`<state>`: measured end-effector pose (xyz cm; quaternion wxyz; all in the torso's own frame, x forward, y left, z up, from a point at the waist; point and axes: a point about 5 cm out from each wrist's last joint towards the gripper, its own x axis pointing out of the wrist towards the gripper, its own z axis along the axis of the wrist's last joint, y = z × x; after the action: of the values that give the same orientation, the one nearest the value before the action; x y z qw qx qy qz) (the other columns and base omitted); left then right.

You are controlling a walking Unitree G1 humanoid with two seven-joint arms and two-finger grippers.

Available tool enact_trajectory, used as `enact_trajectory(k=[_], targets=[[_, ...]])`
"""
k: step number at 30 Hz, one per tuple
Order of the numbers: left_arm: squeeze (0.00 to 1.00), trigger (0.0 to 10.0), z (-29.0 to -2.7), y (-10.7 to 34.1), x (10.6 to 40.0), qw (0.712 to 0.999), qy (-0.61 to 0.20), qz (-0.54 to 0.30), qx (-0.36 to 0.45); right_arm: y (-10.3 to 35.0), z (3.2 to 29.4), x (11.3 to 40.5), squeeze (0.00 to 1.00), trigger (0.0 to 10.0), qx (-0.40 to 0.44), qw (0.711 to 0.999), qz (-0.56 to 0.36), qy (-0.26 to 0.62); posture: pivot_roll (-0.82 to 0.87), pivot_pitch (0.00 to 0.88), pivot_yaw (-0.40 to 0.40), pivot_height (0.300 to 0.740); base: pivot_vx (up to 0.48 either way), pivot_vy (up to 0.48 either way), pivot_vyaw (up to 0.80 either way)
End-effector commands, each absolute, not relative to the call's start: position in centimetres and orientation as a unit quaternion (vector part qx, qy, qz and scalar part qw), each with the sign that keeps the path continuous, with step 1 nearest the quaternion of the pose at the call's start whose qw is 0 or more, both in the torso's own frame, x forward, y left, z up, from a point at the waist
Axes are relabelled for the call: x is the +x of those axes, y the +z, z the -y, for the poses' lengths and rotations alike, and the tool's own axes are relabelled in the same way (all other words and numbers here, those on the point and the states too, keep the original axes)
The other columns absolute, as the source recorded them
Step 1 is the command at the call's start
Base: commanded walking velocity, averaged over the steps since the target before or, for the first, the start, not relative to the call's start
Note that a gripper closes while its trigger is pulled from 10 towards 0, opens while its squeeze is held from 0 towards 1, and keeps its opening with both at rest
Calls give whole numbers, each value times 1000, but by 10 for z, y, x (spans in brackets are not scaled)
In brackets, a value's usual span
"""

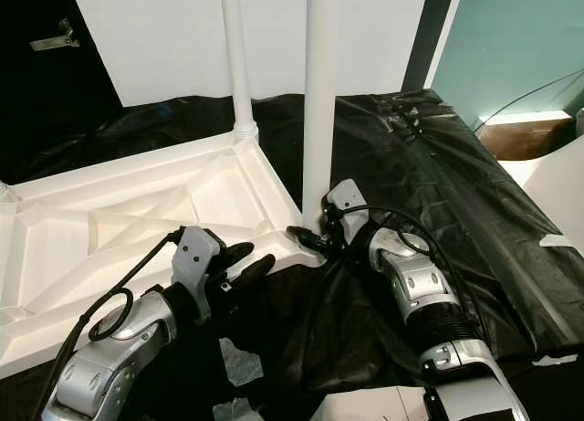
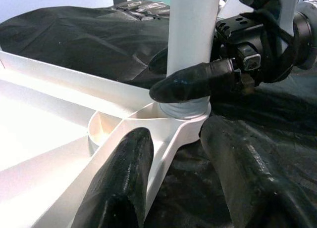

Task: Building children table

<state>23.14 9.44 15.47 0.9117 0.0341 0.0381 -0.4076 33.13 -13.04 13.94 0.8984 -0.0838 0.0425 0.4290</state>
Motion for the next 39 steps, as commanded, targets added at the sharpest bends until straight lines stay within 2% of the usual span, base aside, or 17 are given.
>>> enact_trajectory(k=[1, 2, 3, 5, 6, 10, 11, 13, 14, 17, 18, 26, 27, 28, 33, 38, 39], targets=[[0, 10000, -95, 155, 229, 915, -400, -42, 33, 130, 127, 328, 0, 0, -71, 897, -62, 433, 114, 9, -13, 740, 0, 0, 0], [0, 10000, -95, 154, 229, 915, -399, -43, 33, 128, 127, 328, 0, 0, -71, 907, -65, 411, 114, 12, -19, 740, 0, 0, 0], [0, 10000, -95, 154, 228, 916, -399, -43, 32, 125, 128, 328, 0, 4196, -72, 914, -69, 393, 114, 12, -19, 740, 0, 0, 0], [0, 10000, -95, 154, 228, 916, -398, -43, 31, 122, 127, 328, 0, 4196, -74, 921, -74, 376, 114, 15, -21, 740, 0, 0, 0], [0, 10000, -94, 154, 228, 916, -398, -43, 30, 119, 126, 326, 0, 6235, -68, 929, -80, 355, 111, 17, -22, 740, 0, 0, 0], [0, 10000, -94, 154, 228, 916, -398, -43, 29, 116, 124, 324, 0, 6235, -60, 936, -85, 335, 110, 18, -22, 740, 0, 0, 0], [0, 10000, -93, 154, 228, 916, -399, -43, 28, 111, 124, 323, 0, 10000, -37, 951, -97, 291, 104, 23, -22, 740, 0, 0, 0], [0, 10000, -93, 154, 228, 916, -399, -43, 28, 111, 124, 323, 0, 10000, -37, 951, -97, 291, 104, 23, -22, 740, 0, 0, 0], [0, 10000, -93, 154, 228, 915, -399, -43, 28, 108, 122, 321, 0, 10000, -24, 962, -105, 250, 102, 23, -21, 740, 0, 0, 0], [0, 10000, -93, 154, 228, 915, -399, -43, 28, 108, 122, 321, 0, 10000, -24, 962, -105, 250, 102, 23, -21, 740, 0, 0, 0], [0, 10000, -93, 153, 229, 915, -401, -43, 27, 104, 116, 317, 0, 10000, -5, 975, -110, 195, 92, 26, -14, 740, 0, 0, 0], [0, 10000, -91, 154, 229, 911, -410, -44, 27, 108, 101, 310, 0, 10000, 34, 985, -89, 144, 79, 30, -3, 740, 0, 0, 0], [0, 10000, -91, 154, 230, 910, -411, -44, 28, 113, 102, 310, 698, 10000, 37, 985, -75, 150, 78, 31, -5, 740, 0, 0, 0], [0, 10000, -91, 154, 230, 910, -411, -43, 28, 118, 105, 311, 1000, 10000, 40, 984, -56, 166, 79, 30, -5, 740, 0, 0, 0], [0, 10000, -93, 155, 230, 912, -408, -42, 28, 131, 129, 314, 1000, 10000, 35, 968, -13, 248, 82, 28, -8, 740, 0, 0, 0], [0, 10000, -94, 155, 231, 913, -406, -42, 28, 135, 139, 314, 1000, 10000, 20, 953, -22, 301, 82, 25, -9, 740, 0, 0, 0], [0, 10000, -94, 155, 231, 913, -406, -42, 28, 135, 138, 314, 0, 10000, 19, 954, -24, 300, 82, 25, -9, 740, 0, 0, 0]])
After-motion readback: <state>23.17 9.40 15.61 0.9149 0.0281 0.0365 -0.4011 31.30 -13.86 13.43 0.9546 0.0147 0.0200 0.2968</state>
